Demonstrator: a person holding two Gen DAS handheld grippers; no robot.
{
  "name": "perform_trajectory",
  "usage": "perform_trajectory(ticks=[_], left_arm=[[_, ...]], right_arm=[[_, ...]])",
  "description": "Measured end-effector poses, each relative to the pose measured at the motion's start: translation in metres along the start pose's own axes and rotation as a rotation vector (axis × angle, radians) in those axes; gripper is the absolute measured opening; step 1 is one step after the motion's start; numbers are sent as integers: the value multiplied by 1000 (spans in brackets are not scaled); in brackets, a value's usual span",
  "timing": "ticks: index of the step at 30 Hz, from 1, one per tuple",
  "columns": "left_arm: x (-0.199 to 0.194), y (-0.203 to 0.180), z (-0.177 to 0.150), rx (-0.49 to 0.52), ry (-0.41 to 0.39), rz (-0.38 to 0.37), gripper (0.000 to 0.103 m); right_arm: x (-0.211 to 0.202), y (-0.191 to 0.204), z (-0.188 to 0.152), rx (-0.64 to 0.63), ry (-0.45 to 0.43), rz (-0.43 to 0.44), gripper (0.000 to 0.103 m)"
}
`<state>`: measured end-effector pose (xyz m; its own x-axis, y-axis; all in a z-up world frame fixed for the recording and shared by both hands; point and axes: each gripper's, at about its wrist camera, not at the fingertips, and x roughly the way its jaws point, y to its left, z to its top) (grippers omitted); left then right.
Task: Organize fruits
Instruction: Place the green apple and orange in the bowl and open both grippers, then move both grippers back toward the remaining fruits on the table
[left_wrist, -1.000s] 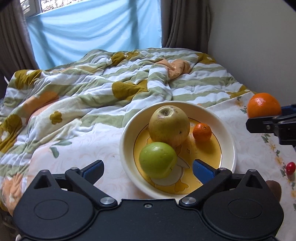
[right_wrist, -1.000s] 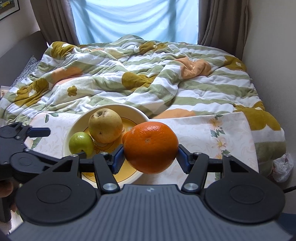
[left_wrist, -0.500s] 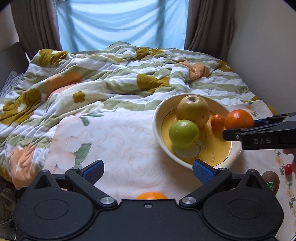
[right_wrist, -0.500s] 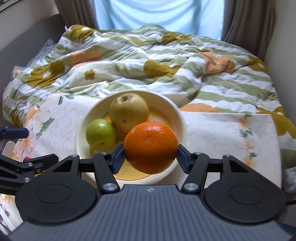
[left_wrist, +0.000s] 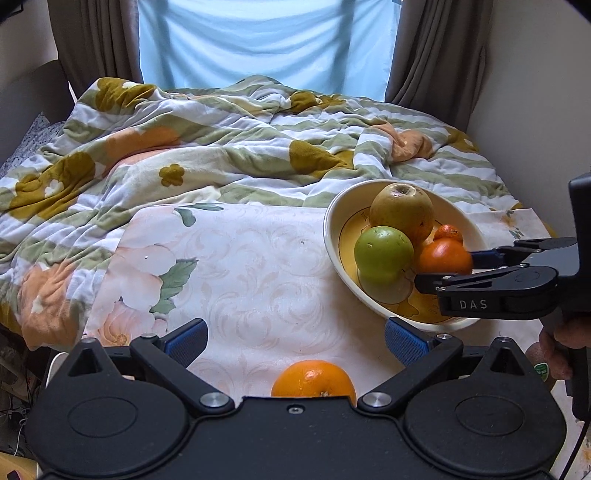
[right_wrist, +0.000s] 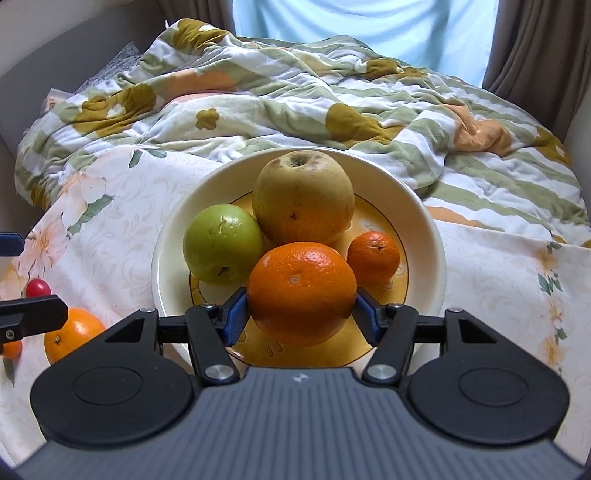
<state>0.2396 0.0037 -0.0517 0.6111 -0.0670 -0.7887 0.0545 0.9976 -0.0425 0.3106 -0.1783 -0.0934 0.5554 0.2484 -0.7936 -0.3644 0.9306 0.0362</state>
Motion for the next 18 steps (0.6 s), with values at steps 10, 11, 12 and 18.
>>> perform_trajectory(ticks=[10, 11, 12, 18], left_arm=[[-14, -6, -2, -17, -21, -16, 103], [-17, -7, -2, -20, -23, -20, 103], [-19, -8, -2, -22, -27, -22, 103], [-40, -18, -5, -13, -60, -21, 103]], right_arm=[[-28, -4, -2, -1, -77, -41, 103], [-30, -5, -2, 7, -68, -46, 103], [-32, -8, -3, 14, -56, -46, 103], [-60, -15, -8, 63, -69, -38, 103]])
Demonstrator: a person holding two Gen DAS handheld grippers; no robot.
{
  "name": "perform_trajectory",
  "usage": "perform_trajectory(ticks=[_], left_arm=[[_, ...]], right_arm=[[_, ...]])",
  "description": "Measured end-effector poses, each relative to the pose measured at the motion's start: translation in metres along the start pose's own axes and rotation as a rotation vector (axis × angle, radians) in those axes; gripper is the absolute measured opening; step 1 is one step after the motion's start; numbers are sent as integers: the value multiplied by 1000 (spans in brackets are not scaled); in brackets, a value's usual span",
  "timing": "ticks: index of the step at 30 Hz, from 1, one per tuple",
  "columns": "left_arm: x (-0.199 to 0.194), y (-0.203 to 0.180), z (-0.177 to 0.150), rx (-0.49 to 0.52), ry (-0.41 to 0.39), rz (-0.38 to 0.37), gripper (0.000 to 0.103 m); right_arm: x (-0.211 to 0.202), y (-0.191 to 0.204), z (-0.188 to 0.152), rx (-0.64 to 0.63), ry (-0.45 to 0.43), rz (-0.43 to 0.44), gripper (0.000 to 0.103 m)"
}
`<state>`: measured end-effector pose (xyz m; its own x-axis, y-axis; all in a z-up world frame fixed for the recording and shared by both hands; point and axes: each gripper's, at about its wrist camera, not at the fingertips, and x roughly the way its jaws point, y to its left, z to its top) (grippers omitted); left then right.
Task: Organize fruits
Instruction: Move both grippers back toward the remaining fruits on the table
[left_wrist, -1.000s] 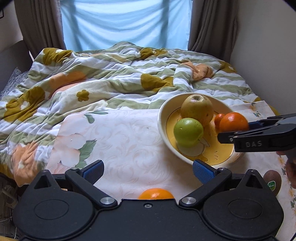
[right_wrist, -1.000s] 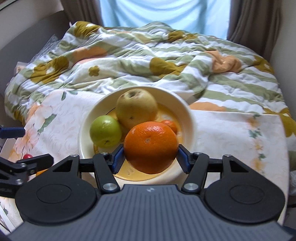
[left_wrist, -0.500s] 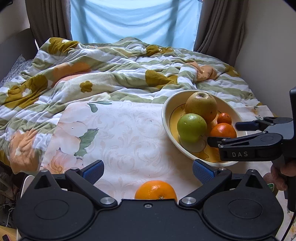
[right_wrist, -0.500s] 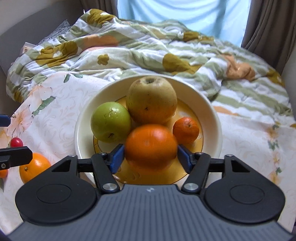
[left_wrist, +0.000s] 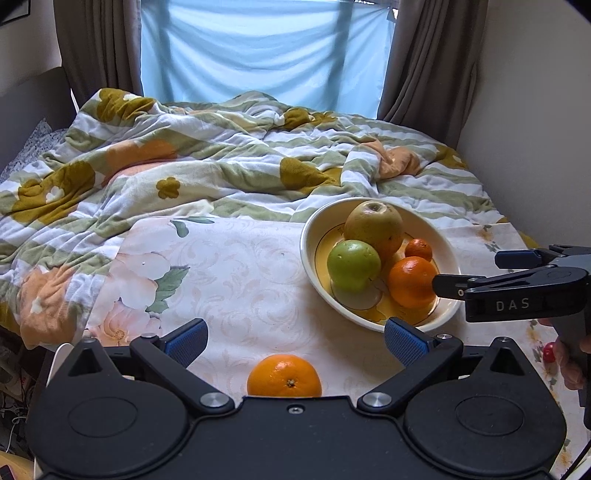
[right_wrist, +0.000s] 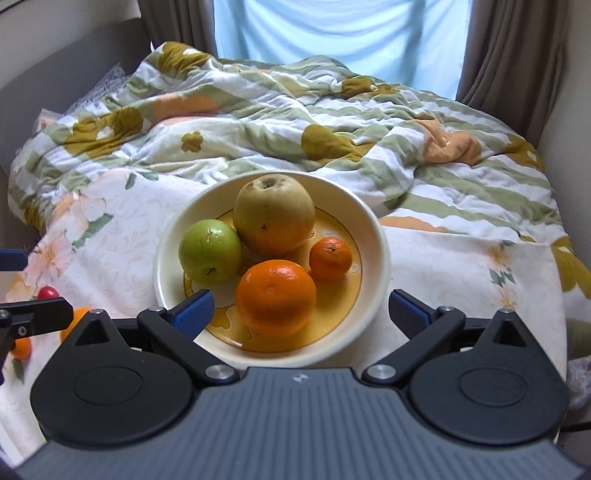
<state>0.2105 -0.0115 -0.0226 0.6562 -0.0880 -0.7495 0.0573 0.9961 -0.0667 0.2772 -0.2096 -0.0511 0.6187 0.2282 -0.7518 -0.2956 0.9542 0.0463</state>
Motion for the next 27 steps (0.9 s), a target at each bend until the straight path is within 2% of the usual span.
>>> perform_trajectory(ticks=[12, 21, 27], left_arm=[[-52, -19, -15, 9, -71, -4, 103], [-90, -43, -35, -3, -126, -25, 103], [-106, -58, -52, -9, -143, -22, 103]], right_arm=[[-79, -16, -18, 52, -85, -15, 103], [-144, -26, -49, 77, -149, -41, 103], [-173, -35, -75, 86, -160, -41, 103]])
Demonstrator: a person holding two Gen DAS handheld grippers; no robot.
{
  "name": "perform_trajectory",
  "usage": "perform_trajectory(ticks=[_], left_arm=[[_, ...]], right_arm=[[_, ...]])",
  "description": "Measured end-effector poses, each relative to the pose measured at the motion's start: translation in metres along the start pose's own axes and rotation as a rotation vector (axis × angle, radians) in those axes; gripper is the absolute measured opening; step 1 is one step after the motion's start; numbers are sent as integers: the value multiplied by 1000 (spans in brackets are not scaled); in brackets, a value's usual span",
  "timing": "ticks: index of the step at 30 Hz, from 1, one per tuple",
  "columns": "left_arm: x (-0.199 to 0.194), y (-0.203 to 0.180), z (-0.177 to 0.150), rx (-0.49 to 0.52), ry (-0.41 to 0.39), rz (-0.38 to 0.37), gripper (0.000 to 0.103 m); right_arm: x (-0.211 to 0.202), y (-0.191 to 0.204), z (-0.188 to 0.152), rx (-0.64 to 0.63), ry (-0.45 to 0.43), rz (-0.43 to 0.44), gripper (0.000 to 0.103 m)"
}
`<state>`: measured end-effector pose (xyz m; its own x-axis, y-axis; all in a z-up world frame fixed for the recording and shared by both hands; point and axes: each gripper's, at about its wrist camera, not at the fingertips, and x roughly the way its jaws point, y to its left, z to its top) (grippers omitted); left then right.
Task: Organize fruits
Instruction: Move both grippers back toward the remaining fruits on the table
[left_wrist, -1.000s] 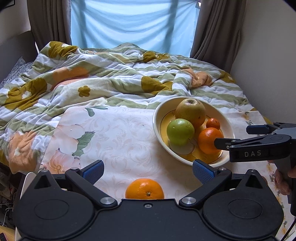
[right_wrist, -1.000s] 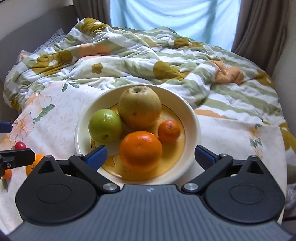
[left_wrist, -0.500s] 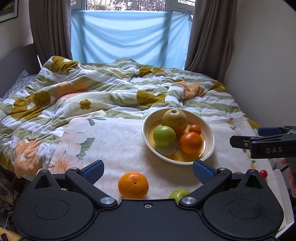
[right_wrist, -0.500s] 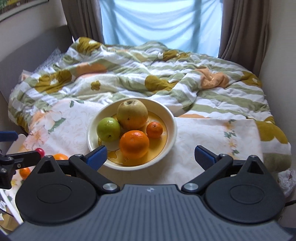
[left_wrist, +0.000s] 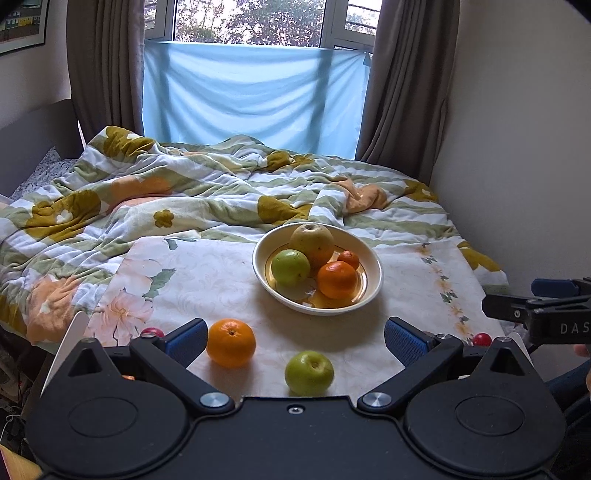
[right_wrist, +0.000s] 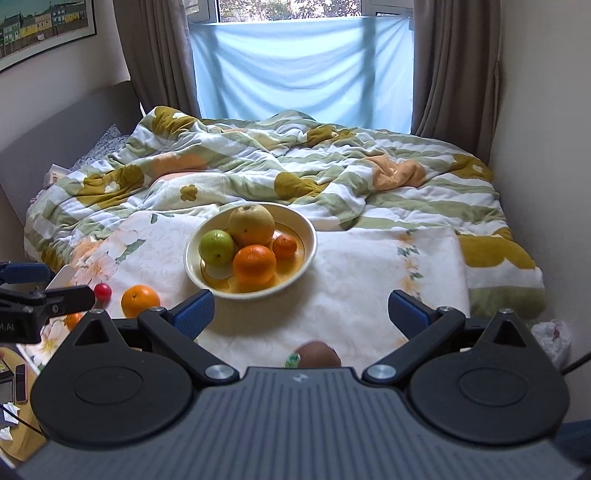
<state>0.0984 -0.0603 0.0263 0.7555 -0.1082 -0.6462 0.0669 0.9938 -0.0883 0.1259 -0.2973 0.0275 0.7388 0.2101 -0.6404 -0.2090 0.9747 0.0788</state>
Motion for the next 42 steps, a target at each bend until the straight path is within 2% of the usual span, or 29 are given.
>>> perform_trajectory(ticks=[7, 13, 25, 30, 35, 42], left_arm=[[0, -9, -19, -3, 6, 7, 103], [11, -12, -32, 21, -10, 30, 103], [75, -20, -64, 128, -12, 72, 101], [101, -22, -73, 144, 26, 69, 89], [114, -22, -74, 149, 41, 54, 73], [126, -20, -73, 134, 77, 14, 61]], right_arm=[[-14, -13, -26, -1, 15, -7, 103], [-6, -23, -46, 10, 32, -9, 103], [41, -28, -84, -14, 34, -15, 103], [62, -26, -94, -11, 49, -9, 103], [75, -22, -97, -11, 61, 0, 103], [88, -24, -96, 9, 67, 9, 103]])
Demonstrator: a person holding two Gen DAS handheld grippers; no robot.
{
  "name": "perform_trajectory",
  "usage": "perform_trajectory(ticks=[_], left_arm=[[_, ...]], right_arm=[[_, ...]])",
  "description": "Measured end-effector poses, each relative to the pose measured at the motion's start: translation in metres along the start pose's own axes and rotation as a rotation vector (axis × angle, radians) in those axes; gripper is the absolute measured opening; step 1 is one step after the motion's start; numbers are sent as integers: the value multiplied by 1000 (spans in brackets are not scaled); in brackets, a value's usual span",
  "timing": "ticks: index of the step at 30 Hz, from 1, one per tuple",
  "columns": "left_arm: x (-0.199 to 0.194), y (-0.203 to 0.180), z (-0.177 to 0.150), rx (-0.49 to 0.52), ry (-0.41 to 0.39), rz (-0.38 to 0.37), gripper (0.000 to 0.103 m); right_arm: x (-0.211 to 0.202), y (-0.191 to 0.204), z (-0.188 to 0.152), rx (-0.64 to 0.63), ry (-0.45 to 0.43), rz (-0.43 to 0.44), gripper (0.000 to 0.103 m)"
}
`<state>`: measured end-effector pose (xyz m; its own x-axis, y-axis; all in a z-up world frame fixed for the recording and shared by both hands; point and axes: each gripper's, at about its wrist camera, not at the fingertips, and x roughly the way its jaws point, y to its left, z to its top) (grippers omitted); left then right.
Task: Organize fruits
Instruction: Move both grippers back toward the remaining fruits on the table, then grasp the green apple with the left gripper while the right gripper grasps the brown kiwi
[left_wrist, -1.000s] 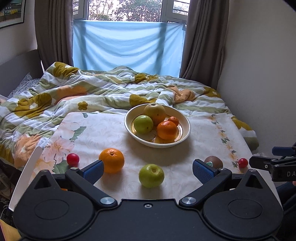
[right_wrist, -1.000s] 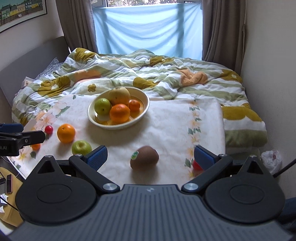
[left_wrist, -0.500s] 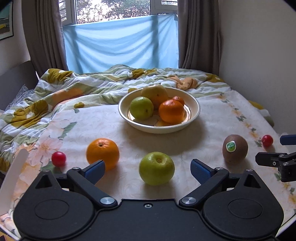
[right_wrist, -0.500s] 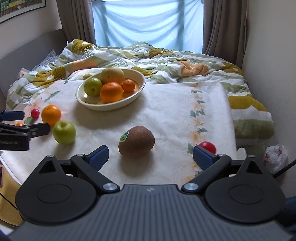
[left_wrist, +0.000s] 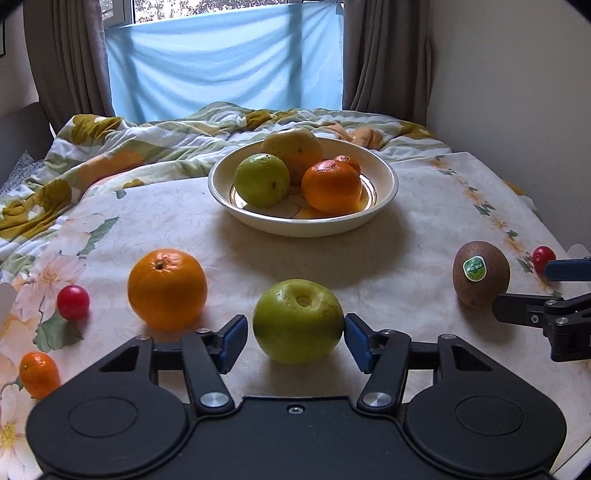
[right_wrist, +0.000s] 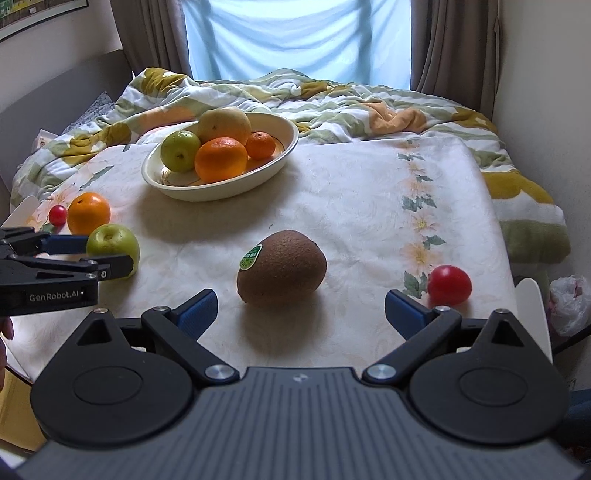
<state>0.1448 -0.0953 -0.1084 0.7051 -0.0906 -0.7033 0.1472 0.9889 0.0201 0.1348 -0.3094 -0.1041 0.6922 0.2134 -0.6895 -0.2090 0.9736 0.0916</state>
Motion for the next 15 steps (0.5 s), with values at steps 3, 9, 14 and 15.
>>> perform_trajectory(ticks=[3, 9, 14, 15], left_arm=[[1, 0, 1, -5, 2, -4, 59], [-1, 2, 1, -14, 3, -14, 58], [-2, 3, -1, -12, 2, -16, 58], [-2, 3, -1, -13, 2, -15, 58]], right_arm=[[4, 0, 2, 0, 1, 6, 103], [15, 5, 5, -19, 17, 21, 103], [25, 9, 7, -38, 25, 23, 103], [27, 9, 7, -41, 26, 23, 103]])
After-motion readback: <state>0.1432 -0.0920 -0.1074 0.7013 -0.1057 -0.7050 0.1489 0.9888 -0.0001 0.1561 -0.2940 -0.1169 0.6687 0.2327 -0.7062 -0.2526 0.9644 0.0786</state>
